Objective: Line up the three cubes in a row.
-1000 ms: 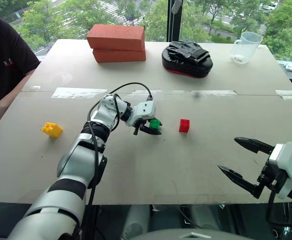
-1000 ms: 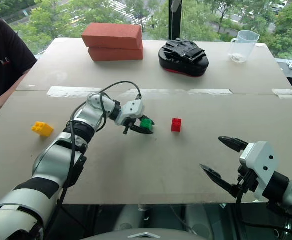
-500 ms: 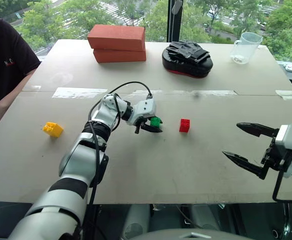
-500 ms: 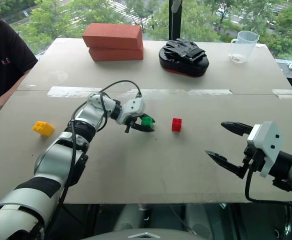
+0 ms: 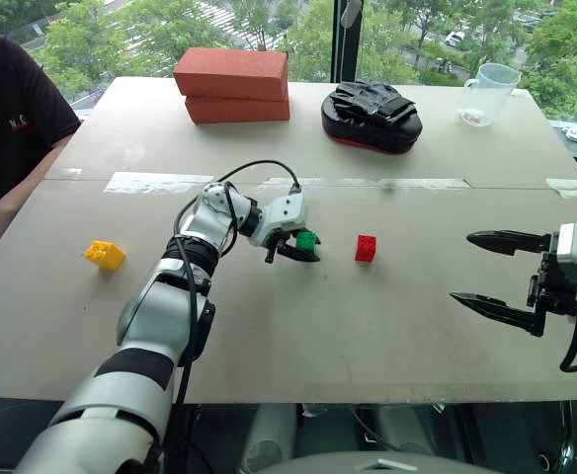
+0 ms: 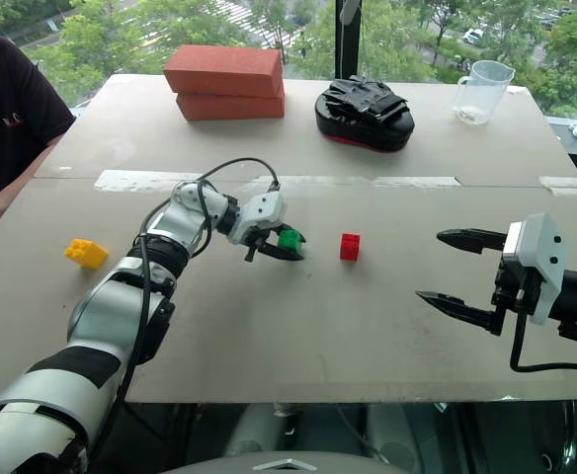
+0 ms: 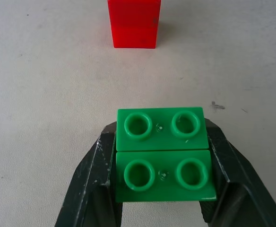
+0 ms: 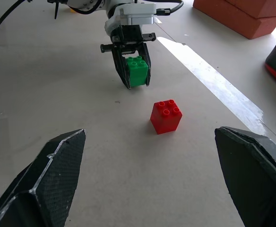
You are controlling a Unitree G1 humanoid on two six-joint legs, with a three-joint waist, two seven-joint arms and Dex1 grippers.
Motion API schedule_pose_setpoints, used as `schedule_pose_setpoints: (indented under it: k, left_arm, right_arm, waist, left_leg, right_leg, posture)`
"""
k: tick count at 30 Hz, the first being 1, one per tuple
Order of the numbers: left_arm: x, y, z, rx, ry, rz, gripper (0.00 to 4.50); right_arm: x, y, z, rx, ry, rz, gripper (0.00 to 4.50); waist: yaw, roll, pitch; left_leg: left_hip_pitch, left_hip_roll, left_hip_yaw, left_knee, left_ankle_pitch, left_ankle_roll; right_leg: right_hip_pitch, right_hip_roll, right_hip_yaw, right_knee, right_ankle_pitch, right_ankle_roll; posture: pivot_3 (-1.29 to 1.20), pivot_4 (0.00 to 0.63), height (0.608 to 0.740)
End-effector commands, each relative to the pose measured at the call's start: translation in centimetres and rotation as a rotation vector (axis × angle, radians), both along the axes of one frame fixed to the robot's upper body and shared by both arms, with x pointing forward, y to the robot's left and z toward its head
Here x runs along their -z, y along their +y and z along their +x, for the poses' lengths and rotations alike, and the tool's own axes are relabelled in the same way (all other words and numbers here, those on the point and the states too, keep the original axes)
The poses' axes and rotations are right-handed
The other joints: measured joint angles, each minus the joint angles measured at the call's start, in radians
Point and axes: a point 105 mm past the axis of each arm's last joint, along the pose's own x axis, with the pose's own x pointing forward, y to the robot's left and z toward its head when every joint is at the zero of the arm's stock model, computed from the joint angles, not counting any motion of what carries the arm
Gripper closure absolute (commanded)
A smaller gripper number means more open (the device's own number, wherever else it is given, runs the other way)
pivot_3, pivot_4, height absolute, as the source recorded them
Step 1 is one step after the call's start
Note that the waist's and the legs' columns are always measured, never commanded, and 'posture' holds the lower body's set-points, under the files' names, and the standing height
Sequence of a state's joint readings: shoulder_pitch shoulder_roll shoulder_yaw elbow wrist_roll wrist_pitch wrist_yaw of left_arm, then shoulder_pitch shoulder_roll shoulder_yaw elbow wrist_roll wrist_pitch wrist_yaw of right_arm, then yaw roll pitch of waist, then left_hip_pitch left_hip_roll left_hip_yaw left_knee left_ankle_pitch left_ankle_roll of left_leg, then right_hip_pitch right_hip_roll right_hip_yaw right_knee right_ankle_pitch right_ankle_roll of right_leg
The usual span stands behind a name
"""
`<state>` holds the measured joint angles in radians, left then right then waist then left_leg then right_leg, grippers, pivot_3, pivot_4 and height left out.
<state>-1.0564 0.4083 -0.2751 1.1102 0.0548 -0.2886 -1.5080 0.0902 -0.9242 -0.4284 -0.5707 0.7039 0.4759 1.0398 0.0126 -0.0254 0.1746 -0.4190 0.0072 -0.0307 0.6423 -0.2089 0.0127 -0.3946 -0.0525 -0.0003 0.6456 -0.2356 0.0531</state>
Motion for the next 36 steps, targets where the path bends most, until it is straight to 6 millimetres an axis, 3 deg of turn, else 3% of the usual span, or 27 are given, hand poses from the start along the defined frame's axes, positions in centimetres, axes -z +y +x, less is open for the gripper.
schedule_pose_setpoints:
  k: [1,2,5,7,13,18,23,25,26,28,36]
  left_arm:
    - [-1.2,-0.3,0.3,0.014,-0.026,-0.015,3.20]
    - [-1.2,-0.3,0.3,0.014,-0.030,-0.011,2.14]
    - [-1.1,-0.4,0.5,0.007,-0.036,-0.005,1.24]
    - [-1.4,-0.3,0.6,0.002,-0.040,-0.014,0.08]
    - [-3.7,1.1,0.3,-0.011,-0.019,-0.113,0.03]
    - [-7.5,4.8,-0.2,-0.155,0.018,-0.313,0.03]
    - [-8.9,11.6,-0.6,-0.572,0.078,-0.440,0.03]
    - [-9.0,15.9,-0.4,-0.852,-0.004,-0.490,0.03]
    - [-8.5,19.2,-0.8,-1.067,-0.067,-0.501,0.03]
    - [-7.3,23.5,-2.6,-1.337,-0.147,-0.466,0.03]
    - [-5.8,27.8,-6.7,-1.559,-0.170,-0.306,0.03]
  right_arm:
    - [-0.5,0.3,-0.3,-0.014,-0.037,-0.011,0.00]
    - [-0.5,0.3,-0.3,-0.012,-0.036,-0.012,0.00]
    - [-0.4,0.2,-0.5,-0.004,-0.035,-0.011,0.00]
    - [-0.4,0.1,-0.6,0.003,-0.035,-0.010,0.00]
    - [-0.1,0.2,-0.8,0.005,-0.031,0.002,0.00]
    - [-0.2,1.0,-0.5,-0.028,-0.043,0.048,0.00]
    - [0.0,1.7,-0.2,-0.063,-0.046,0.087,0.00]
    - [0.0,2.0,0.1,-0.081,-0.047,0.104,0.00]
    - [0.0,2.4,0.3,-0.103,-0.048,0.118,0.00]
    - [-0.1,3.2,0.7,-0.141,-0.052,0.135,0.00]
    - [0.1,4.3,1.7,-0.234,-0.022,0.137,0.00]
  waist:
    - [0.000,0.000,0.000]
    - [0.000,0.000,0.000]
    - [0.000,0.000,0.000]
    - [0.000,0.000,0.000]
    - [-0.002,0.000,0.000]
    - [-0.015,0.000,0.000]
    - [-0.031,0.000,0.000]
    - [-0.031,0.000,0.000]
    - [-0.031,0.000,0.000]
    - [-0.033,0.000,0.000]
    - [0.012,-0.003,-0.001]
  left_leg:
    - [0.000,0.000,0.000,0.000,0.000,0.000]
    - [0.000,0.000,0.000,0.000,0.000,0.000]
    - [0.000,0.000,0.000,0.001,0.000,0.000]
    - [0.000,0.000,0.000,0.001,0.000,0.000]
    - [0.000,0.000,0.000,0.001,0.000,0.000]
    - [0.000,0.001,0.000,0.001,0.000,0.000]
    - [0.002,0.003,-0.003,0.001,0.000,0.000]
    - [0.003,0.004,-0.003,0.001,0.000,0.000]
    - [0.004,0.004,-0.003,0.001,0.000,0.000]
    - [0.005,0.006,-0.002,0.001,0.000,0.000]
    - [0.004,0.004,-0.004,0.004,0.000,-0.001]
  right_leg:
    - [0.000,0.000,0.000,0.000,0.000,0.000]
    - [0.000,0.000,0.000,0.000,0.000,0.000]
    - [0.000,0.000,0.000,0.000,0.000,0.000]
    - [0.000,0.000,0.000,0.001,0.000,0.000]
    - [0.000,0.000,0.000,0.001,0.000,0.000]
    - [0.000,0.000,0.000,0.002,0.000,0.000]
    - [0.000,0.000,0.002,0.004,0.000,0.000]
    - [0.000,0.000,0.002,0.005,0.000,0.000]
    - [0.000,0.000,0.003,0.005,0.000,0.000]
    - [0.000,-0.001,0.004,0.006,0.000,0.000]
    - [0.000,-0.003,-0.001,0.006,-0.002,-0.004]
  posture:
    - [0.00,0.150,0.740]
    - [0.00,0.150,0.740]
    - [0.00,0.150,0.740]
    - [0.00,0.150,0.740]
    - [0.00,0.150,0.740]
    - [0.00,0.150,0.740]
    - [0.00,0.150,0.740]
    - [0.00,0.150,0.740]
    - [0.00,0.150,0.740]
    - [0.00,0.150,0.740]
    - [0.00,0.150,0.740]
